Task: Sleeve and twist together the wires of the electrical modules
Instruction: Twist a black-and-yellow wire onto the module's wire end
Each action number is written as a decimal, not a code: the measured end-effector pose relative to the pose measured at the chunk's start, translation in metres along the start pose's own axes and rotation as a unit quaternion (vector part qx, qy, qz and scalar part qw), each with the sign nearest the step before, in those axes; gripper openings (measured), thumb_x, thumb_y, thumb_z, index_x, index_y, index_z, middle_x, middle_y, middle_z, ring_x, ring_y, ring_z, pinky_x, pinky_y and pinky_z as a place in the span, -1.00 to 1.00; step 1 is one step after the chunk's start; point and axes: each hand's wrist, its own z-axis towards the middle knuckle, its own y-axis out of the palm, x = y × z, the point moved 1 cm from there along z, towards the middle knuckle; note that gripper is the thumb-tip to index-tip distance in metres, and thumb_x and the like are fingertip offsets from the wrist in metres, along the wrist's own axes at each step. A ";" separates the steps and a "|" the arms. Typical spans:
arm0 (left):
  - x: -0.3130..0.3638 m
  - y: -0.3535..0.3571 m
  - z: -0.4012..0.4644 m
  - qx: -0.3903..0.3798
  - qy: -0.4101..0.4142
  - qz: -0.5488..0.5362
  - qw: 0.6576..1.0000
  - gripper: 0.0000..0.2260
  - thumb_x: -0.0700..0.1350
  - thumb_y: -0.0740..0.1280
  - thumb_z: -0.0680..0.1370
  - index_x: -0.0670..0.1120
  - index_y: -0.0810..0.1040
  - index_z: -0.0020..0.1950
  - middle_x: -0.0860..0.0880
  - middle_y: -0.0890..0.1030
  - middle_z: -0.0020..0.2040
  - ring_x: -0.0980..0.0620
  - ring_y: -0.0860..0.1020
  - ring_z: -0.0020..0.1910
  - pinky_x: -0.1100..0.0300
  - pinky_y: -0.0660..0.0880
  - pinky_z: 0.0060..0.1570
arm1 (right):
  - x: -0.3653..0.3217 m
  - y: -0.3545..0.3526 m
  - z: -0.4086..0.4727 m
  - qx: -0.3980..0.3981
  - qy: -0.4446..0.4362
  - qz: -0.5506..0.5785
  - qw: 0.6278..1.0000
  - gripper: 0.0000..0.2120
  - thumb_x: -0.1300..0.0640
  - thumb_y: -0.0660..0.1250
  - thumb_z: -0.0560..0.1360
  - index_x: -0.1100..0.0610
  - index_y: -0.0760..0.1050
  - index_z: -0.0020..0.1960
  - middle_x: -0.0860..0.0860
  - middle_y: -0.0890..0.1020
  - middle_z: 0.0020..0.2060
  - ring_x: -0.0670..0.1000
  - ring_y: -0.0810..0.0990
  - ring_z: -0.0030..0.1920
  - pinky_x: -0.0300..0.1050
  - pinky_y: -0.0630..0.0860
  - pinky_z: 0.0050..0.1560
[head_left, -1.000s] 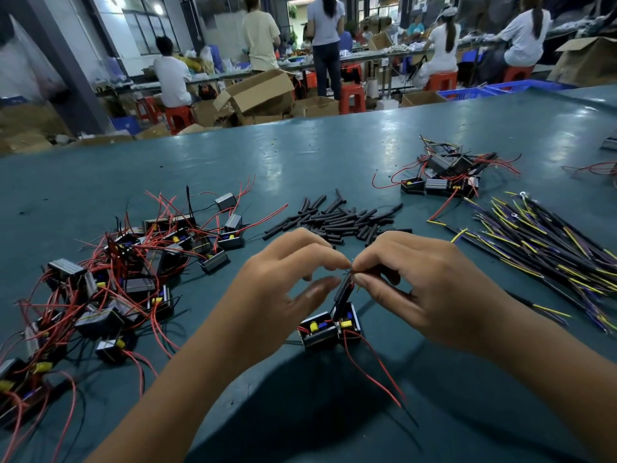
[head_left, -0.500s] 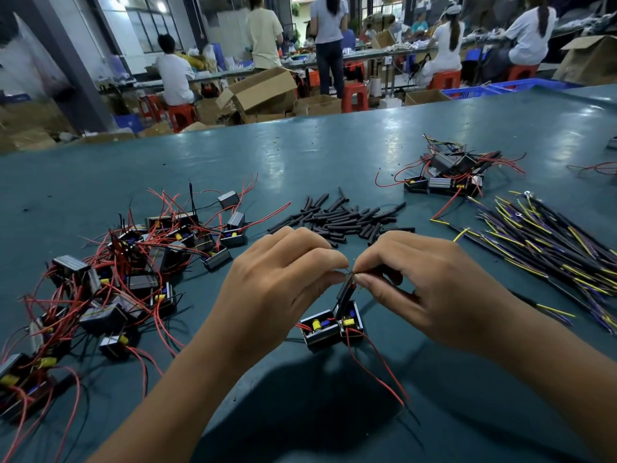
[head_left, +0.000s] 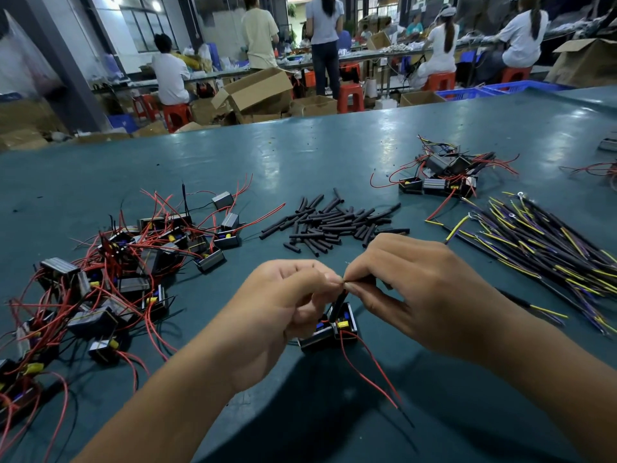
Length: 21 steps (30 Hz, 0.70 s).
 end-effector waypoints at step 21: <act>0.009 -0.018 -0.001 0.095 0.496 0.549 0.666 -0.80 -0.10 0.35 0.65 -0.20 0.66 -0.06 -0.07 0.59 -0.12 -0.11 0.55 -0.21 -0.04 0.48 -0.25 | 0.002 0.001 -0.001 -0.004 0.013 0.022 1.000 -0.87 0.14 0.31 0.59 0.20 0.57 -0.04 -0.15 0.36 -0.18 -0.17 0.29 -0.19 -0.30 0.30 -0.11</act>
